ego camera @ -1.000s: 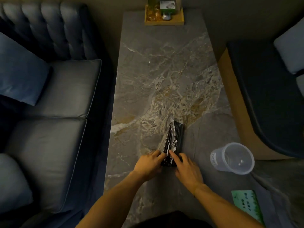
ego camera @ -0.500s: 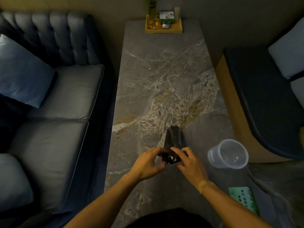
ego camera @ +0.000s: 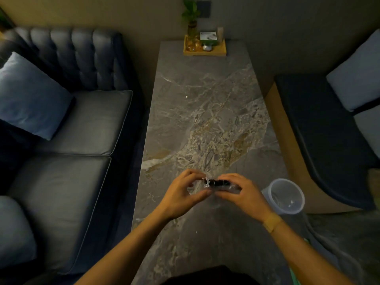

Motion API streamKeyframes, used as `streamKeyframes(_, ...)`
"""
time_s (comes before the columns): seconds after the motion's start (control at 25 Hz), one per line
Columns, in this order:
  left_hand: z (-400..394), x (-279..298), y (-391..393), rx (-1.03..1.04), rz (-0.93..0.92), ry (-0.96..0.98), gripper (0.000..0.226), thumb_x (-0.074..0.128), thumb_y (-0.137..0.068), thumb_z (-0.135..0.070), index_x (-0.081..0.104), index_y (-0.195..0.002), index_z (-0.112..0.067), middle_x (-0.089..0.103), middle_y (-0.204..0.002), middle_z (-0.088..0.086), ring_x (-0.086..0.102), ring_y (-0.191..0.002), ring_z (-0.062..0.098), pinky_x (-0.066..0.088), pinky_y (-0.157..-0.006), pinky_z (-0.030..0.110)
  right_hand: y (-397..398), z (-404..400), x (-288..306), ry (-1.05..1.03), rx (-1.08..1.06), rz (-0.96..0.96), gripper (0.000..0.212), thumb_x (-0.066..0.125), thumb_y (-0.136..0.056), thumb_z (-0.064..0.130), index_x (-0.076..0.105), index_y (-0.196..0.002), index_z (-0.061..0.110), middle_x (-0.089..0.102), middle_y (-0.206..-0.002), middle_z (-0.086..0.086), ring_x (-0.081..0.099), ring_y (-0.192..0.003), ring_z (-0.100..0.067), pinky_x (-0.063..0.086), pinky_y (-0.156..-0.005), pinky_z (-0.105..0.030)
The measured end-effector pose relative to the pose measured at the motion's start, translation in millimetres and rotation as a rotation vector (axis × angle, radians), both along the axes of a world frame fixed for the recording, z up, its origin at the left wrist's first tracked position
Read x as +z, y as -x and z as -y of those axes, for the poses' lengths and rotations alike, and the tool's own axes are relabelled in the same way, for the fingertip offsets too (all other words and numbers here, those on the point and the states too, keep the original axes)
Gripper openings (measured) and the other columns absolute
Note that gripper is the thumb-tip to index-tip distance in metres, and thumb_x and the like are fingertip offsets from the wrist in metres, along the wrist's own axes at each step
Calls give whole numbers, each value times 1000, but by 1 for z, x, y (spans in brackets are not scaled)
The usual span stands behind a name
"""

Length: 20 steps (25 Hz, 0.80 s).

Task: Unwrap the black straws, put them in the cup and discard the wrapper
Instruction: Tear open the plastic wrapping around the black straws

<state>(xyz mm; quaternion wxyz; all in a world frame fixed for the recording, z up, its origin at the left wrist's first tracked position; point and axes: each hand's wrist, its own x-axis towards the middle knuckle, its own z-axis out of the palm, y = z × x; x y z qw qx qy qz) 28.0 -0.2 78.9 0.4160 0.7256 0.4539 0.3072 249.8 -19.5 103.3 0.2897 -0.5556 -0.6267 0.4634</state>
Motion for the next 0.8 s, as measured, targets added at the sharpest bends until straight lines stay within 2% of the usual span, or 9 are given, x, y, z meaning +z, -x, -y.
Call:
streamKeyframes(0.12,7,-2,1,-18,14,134,26,68,-86,-39,61,-110,-31,67,-101,-12,64,-95,3,53,-82,21,3,7,-5,181,-65,-151,30,78,-76,20,68,-103,28,73,-99,0,68,-91,-9,55,-80,-23)
streamKeyframes(0.24,15,-11,0,23,-4,183,18,70,-86,-33,59,-101,-35,65,-83,-15,65,-79,-3,50,-70,11,10,15,-18,235,-141,-188,30,77,-77,16,67,-104,20,73,-97,1,68,-88,-5,56,-77,-21)
streamKeyframes(0.32,21,-20,0,70,0,225,20,70,-86,-32,59,-102,-36,68,-82,-13,66,-77,-3,51,-69,13,16,22,-29,272,-175,-245,25,75,-79,11,68,-102,17,73,-93,0,68,-84,-4,55,-75,-20)
streamKeyframes(0.44,31,-39,-5,141,-5,283,35,68,-88,-33,53,-120,-34,70,-94,-6,68,-82,1,56,-75,24,23,32,-50,346,-253,-330,22,72,-82,12,69,-104,13,75,-98,-4,69,-90,-11,56,-79,-22)
streamKeyframes(0.52,38,-52,-11,160,-57,258,47,64,-91,-32,42,-130,-45,67,-105,-7,68,-82,2,57,-74,24,27,36,-64,385,-291,-358,21,70,-84,14,69,-105,17,75,-97,3,69,-90,-6,54,-75,-17)
streamKeyframes(0.6,44,-66,-14,137,-157,199,54,60,-93,-29,35,-136,-49,60,-118,-6,66,-85,5,57,-76,29,29,40,-78,419,-321,-336,20,70,-84,15,68,-104,21,74,-96,8,68,-87,-1,52,-72,-12)
streamKeyframes(0.68,51,-80,-15,87,-249,162,51,56,-95,-25,36,-137,-46,51,-130,-5,63,-92,8,57,-79,36,30,42,-91,463,-335,-296,30,71,-83,11,63,-111,18,71,-99,6,67,-85,1,53,-72,-13)
streamKeyframes(0.8,59,-96,-12,35,-341,175,43,53,-96,-20,43,-132,-39,36,-145,0,61,-103,16,55,-87,38,29,48,-110,576,-283,-263,54,72,-79,0,50,-126,14,68,-110,-5,66,-94,-12,55,-74,-21)
